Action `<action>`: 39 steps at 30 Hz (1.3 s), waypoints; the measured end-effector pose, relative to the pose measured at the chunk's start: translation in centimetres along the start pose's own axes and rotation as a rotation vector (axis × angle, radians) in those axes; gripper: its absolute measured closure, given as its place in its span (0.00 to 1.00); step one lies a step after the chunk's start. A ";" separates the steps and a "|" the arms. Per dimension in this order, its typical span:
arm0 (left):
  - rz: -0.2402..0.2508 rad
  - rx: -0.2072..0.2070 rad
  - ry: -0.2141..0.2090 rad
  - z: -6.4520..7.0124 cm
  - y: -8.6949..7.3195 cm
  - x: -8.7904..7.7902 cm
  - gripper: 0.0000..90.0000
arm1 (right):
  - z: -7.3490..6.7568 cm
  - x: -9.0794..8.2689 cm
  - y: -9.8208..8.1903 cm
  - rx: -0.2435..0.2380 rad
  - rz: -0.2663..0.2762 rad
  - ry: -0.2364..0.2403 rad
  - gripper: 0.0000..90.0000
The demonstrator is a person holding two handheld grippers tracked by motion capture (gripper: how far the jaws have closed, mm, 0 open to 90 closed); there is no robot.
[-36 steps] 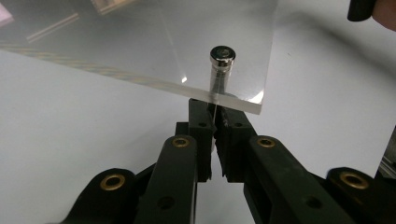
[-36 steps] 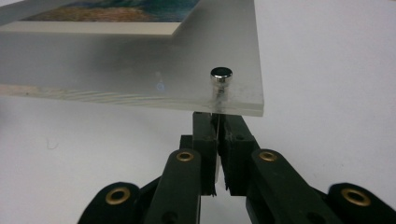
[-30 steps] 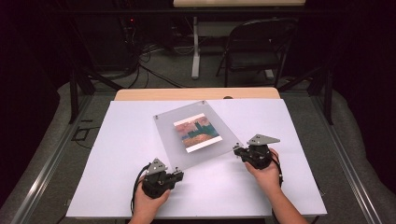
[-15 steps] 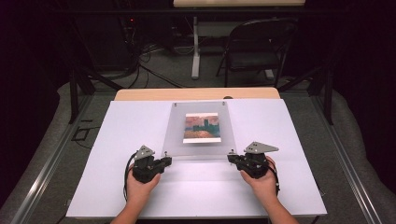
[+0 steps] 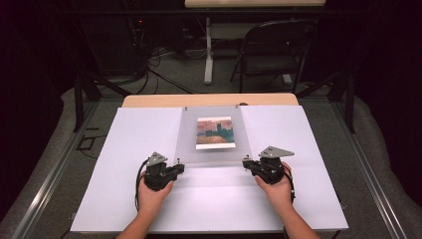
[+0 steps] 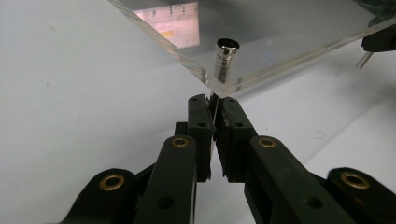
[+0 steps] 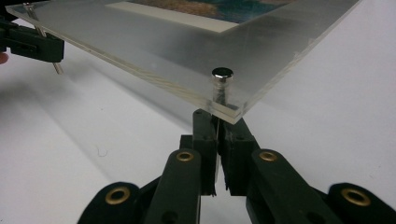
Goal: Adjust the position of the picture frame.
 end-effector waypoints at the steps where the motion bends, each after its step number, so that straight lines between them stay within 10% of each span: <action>1: 0.000 -0.001 0.001 -0.1 0.0 0.1 0.94 | 0.0 0.1 0.0 -0.002 -0.002 -0.001 0.95; 39: -0.035 -0.031 0.026 -1.3 -0.6 0.9 0.90 | -0.2 1.6 -1.2 -0.017 -0.047 -0.009 0.92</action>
Point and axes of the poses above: each handheld gripper's, and its own axes: x roughly forward along the jaws, y roughly out of its top, z roughly to its right, the point moved 3 cm from there along x, roughly forward along the jaws, and after that the axes turned 13 degrees about -y, right-handed, at the moved point
